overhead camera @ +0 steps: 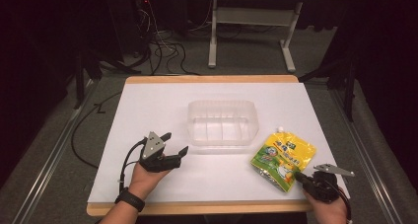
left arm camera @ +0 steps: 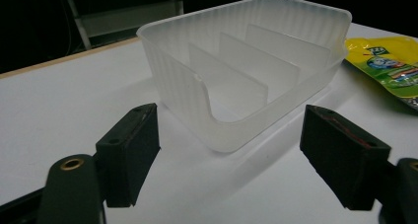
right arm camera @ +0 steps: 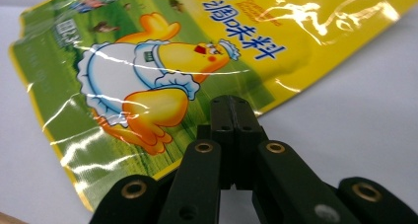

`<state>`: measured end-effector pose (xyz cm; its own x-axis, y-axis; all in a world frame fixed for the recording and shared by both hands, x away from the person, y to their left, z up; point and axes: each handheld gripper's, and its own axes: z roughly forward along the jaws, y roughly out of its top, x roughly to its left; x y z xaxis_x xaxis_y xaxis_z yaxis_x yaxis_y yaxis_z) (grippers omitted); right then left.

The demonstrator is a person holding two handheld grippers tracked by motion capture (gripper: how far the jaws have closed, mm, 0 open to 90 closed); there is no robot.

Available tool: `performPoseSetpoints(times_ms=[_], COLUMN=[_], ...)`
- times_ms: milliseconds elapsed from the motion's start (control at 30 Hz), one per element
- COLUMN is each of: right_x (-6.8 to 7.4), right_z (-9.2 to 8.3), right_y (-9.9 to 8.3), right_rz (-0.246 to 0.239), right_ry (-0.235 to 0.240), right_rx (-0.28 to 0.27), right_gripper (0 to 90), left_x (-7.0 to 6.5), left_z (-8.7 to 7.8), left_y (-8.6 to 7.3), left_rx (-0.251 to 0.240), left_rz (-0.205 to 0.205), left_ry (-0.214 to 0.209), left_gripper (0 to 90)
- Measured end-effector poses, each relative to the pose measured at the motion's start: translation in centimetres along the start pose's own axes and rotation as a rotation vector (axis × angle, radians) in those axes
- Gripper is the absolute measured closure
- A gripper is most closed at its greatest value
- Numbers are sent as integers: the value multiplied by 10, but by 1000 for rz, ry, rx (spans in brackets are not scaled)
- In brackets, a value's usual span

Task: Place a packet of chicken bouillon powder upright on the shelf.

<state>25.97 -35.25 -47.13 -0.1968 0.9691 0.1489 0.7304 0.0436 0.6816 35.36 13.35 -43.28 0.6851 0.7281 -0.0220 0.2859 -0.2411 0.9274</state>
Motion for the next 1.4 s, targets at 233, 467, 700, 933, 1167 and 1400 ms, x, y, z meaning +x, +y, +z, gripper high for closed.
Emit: performPoseSetpoints(times_ms=[233, 467, 700, 933, 1167, 1400], right_x=[10, -3, -32, -56, -83, -100], right_z=[3, -1, 6, 10, 13, 23], right_y=[9, 25, 40, 45, 40, 34], right_rz=[-37, 31, 149, 222, 348, 470], right_ry=[25, 14, 3, 3, 17, 98], right_rx=[-29, -131, -211, -246, -255, -248], right_gripper=[900, 734, 607, 559, 476, 431], left_x=[5, 8, 14, 15, 19, 17], left_z=[-5, -15, -23, -28, -31, -33], left_y=[-5, -8, -16, -21, -23, -24], left_rx=[41, 50, 58, 49, 63, 62], left_rz=[-5, 15, -3, -46, -71, -53], left_ry=[-2, 50, 64, 69, 53, 49], left_gripper=[268, 277, 313, 314, 311, 300])
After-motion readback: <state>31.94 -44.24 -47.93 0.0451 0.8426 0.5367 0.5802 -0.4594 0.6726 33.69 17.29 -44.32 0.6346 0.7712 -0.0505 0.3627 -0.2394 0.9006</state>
